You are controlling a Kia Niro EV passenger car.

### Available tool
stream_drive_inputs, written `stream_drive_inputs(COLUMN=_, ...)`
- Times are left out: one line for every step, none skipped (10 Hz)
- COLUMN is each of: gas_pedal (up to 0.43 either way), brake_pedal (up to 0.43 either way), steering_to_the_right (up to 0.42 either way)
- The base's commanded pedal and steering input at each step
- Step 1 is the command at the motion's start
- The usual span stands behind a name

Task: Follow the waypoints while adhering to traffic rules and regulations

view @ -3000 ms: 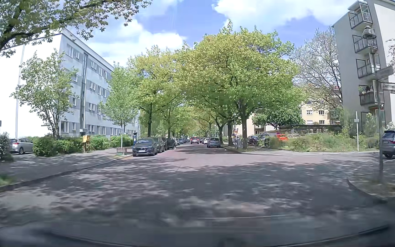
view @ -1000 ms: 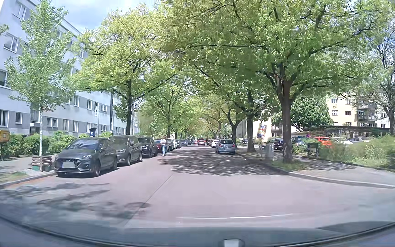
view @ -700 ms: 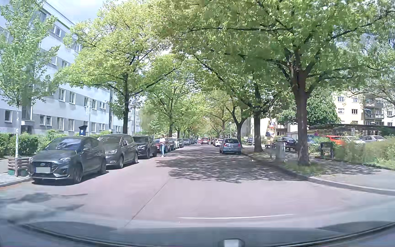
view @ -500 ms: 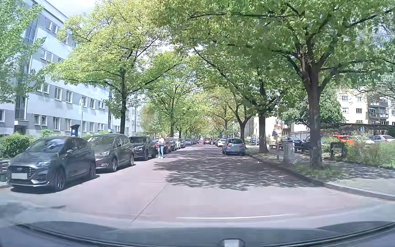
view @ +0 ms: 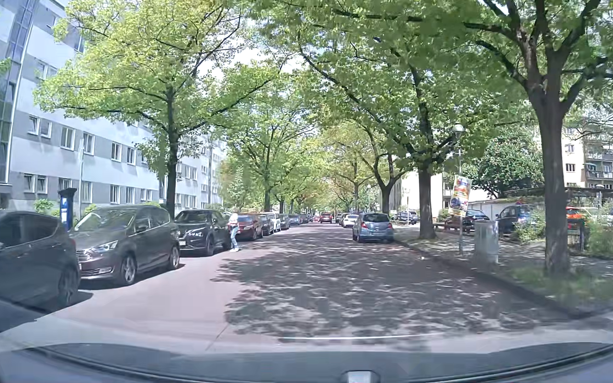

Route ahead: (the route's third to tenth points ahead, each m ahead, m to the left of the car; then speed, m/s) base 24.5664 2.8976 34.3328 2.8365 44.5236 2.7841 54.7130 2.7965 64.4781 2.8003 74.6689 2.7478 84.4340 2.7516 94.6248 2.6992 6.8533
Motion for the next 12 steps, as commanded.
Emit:
stream_drive_inputs(gas_pedal=0.319, brake_pedal=0.018, steering_to_the_right=-0.013)
stream_drive_inputs(gas_pedal=0.319, brake_pedal=0.018, steering_to_the_right=-0.014)
stream_drive_inputs(gas_pedal=0.319, brake_pedal=0.018, steering_to_the_right=-0.013)
stream_drive_inputs(gas_pedal=0.319, brake_pedal=0.018, steering_to_the_right=-0.013)
stream_drive_inputs(gas_pedal=0.319, brake_pedal=0.018, steering_to_the_right=-0.013)
stream_drive_inputs(gas_pedal=0.331, brake_pedal=0.024, steering_to_the_right=-0.01)
stream_drive_inputs(gas_pedal=0.331, brake_pedal=0.018, steering_to_the_right=-0.007)
stream_drive_inputs(gas_pedal=0.331, brake_pedal=0.018, steering_to_the_right=-0.006)
stream_drive_inputs(gas_pedal=0.331, brake_pedal=0.018, steering_to_the_right=-0.006)
stream_drive_inputs(gas_pedal=0.331, brake_pedal=0.018, steering_to_the_right=-0.006)
stream_drive_inputs(gas_pedal=0.331, brake_pedal=0.018, steering_to_the_right=-0.005)
stream_drive_inputs(gas_pedal=0.331, brake_pedal=0.018, steering_to_the_right=-0.004)
